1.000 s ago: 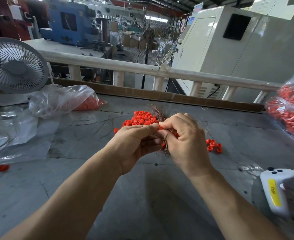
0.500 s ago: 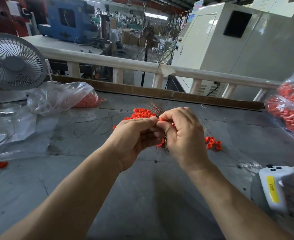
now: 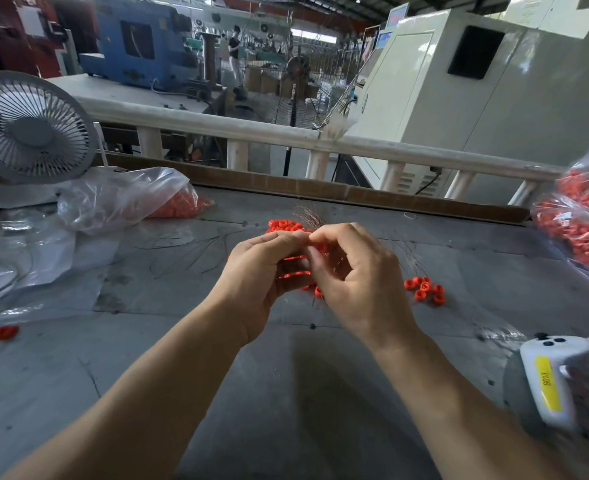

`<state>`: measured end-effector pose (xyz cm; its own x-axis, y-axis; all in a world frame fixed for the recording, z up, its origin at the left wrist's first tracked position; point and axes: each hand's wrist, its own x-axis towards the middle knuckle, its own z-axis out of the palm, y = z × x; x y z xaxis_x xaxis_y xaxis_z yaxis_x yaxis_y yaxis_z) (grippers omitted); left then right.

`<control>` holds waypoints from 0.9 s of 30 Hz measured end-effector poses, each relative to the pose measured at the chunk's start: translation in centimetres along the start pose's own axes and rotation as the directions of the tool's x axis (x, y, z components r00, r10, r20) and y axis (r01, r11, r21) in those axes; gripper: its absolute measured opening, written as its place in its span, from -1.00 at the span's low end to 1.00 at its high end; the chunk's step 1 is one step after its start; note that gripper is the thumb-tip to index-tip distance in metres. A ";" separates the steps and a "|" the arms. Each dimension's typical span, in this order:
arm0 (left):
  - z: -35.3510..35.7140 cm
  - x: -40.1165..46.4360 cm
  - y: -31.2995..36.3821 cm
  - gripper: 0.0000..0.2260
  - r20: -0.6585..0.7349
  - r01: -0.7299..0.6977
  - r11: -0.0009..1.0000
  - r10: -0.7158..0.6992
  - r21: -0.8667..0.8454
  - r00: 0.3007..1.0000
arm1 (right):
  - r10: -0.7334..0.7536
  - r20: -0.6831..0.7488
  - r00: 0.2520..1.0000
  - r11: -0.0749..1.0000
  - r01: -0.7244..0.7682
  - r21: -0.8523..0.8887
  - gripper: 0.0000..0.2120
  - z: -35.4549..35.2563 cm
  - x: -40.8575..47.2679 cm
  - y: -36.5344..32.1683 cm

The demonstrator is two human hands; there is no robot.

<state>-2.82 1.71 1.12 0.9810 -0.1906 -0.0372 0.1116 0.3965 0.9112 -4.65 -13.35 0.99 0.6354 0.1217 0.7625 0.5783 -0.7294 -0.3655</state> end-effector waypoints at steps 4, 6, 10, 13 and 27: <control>-0.2 0.0 -0.2 -0.71 0.021 -0.017 1.000 0.016 0.016 1.000 | 0.080 0.064 0.995 0.988 -0.087 0.125 -0.86 0.3 -0.3 0.3; -0.2 0.0 -0.4 -0.71 0.026 -0.047 0.998 0.046 0.047 0.999 | 0.137 0.122 0.983 0.966 -0.160 0.201 -0.79 0.4 -0.4 0.4; -0.3 0.2 -0.9 -0.87 -0.004 -0.121 0.979 0.123 0.163 0.992 | 0.210 0.132 0.969 0.949 -0.234 0.210 -0.71 0.8 -0.4 0.6; -0.3 0.3 -1.1 -0.91 -0.011 -0.145 0.967 0.150 0.211 0.989 | 0.220 0.129 0.967 0.950 -0.243 0.195 -0.70 1.0 -0.2 0.6; -0.9 0.3 0.1 -0.93 -0.087 -0.132 0.989 0.137 0.063 0.987 | 0.323 0.332 0.886 0.786 -0.446 0.427 -0.73 1.0 -1.0 1.4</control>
<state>-2.37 2.55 0.82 0.9971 -0.0555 0.0523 -0.0288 0.3606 0.9323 -3.96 -13.85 -0.80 0.9198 0.0964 0.3804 0.3896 -0.3400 -0.8559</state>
